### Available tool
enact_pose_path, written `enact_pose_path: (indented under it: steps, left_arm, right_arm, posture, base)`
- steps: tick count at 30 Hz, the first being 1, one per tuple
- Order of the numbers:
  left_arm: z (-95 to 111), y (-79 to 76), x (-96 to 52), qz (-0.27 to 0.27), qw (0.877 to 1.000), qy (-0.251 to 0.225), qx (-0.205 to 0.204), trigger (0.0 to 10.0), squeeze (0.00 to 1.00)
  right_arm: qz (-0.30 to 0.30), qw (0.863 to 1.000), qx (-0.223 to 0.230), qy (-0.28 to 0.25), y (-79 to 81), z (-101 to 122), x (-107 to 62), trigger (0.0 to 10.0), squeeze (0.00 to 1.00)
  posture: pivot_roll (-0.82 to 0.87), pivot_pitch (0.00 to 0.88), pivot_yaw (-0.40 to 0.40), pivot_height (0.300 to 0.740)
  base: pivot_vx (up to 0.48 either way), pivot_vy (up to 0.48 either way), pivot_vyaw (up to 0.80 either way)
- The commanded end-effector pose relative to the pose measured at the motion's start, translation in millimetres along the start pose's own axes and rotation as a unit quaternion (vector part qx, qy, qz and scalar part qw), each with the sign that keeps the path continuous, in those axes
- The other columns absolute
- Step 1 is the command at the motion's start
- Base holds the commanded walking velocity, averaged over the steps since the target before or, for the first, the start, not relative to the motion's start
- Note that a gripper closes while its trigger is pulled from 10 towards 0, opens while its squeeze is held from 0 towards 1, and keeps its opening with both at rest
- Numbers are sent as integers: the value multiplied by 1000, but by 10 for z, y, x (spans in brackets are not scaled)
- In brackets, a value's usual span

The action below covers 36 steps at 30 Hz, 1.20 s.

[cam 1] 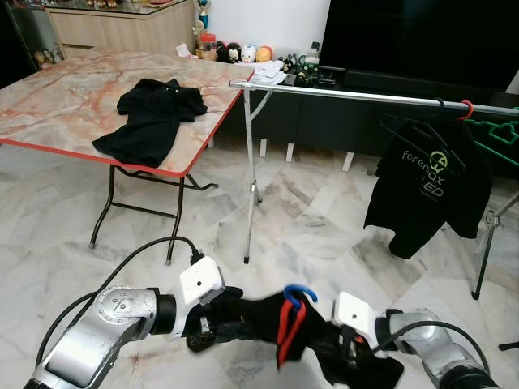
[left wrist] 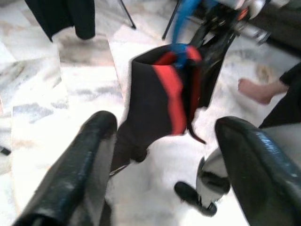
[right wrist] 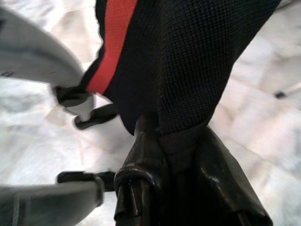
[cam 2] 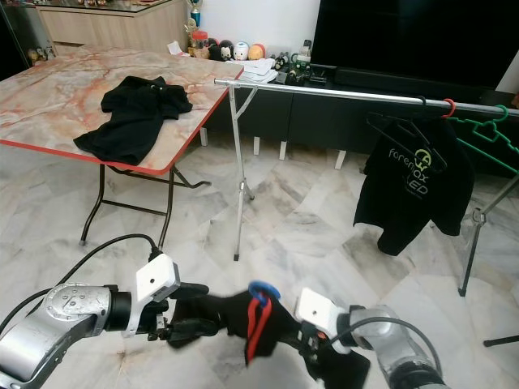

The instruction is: Hang hanger

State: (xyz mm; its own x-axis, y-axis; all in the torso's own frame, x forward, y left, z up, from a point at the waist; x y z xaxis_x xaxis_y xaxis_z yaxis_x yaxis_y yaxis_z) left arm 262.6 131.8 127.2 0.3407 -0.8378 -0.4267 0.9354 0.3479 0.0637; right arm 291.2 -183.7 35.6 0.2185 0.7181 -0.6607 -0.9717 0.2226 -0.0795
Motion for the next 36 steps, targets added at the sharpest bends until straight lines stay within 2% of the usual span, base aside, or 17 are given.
enact_pose_path:
  steps: [1,5,6,8,9,15,18,28,30,36]
  left_arm:
    - [-42,-3,28,-12,999,24,19,10000,1000]
    - [-147,12,54,-20,998,59,28,10000,1000]
    - [-192,43,68,-11,996,79,42,10000,1000]
    - [-211,63,75,-5,995,88,49,10000,1000]
    - [-237,82,85,-1,994,96,52,10000,0]
    - [-267,119,120,10,993,103,57,10000,0]
    - [-281,121,171,12,994,98,49,10000,0]
    - [-284,76,214,-7,995,89,34,10000,0]
    - [-261,24,175,-35,995,83,31,10000,0]
    - [-185,9,118,-45,996,72,36,10000,0]
  right_arm:
    - [18,999,-26,-14,6,65,-3,0,0]
    - [36,998,-43,-22,28,119,25,0,0]
    - [44,998,-48,-23,44,137,51,0,0]
    - [51,997,-51,-23,55,141,61,0,0]
    - [61,996,-56,-25,81,148,78,0,0]
    - [88,993,-69,-48,131,232,134,0,0]
    - [122,987,-83,-63,193,305,179,0,0]
    - [119,987,-92,-62,171,356,217,0,0]
    - [118,987,-101,-52,167,354,224,0,0]
    - [99,989,-104,-30,141,309,230,0,0]
  posture:
    - [67,36,-53,740]
    - [67,36,-53,740]
    - [67,36,-53,740]
    - [64,38,-48,740]
    - [66,39,-49,740]
    - [64,39,-45,740]
    - [62,40,-46,740]
    - [62,42,-46,740]
    - [66,41,-45,740]
    - [69,41,-46,740]
  base:
    - [0,0,0]
    - [0,0,0]
    - [0,0,0]
    - [0,0,0]
    - [0,0,0]
    - [0,0,0]
    - [0,0,0]
    - [0,0,0]
    - [0,0,0]
    - [0,0,0]
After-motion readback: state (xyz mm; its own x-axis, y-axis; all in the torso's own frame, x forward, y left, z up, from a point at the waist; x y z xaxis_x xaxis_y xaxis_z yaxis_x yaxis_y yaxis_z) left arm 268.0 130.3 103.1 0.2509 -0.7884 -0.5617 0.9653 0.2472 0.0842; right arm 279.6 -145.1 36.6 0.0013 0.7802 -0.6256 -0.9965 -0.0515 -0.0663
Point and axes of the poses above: a point about 5 cm out from each wrist's last joint towards the gripper, its own x axis pointing out of the wrist towards the gripper, its own z axis along the axis of the wrist's last joint, y = z × x, the point moved 1 cm from there along x, pointing out of the wrist towards the gripper
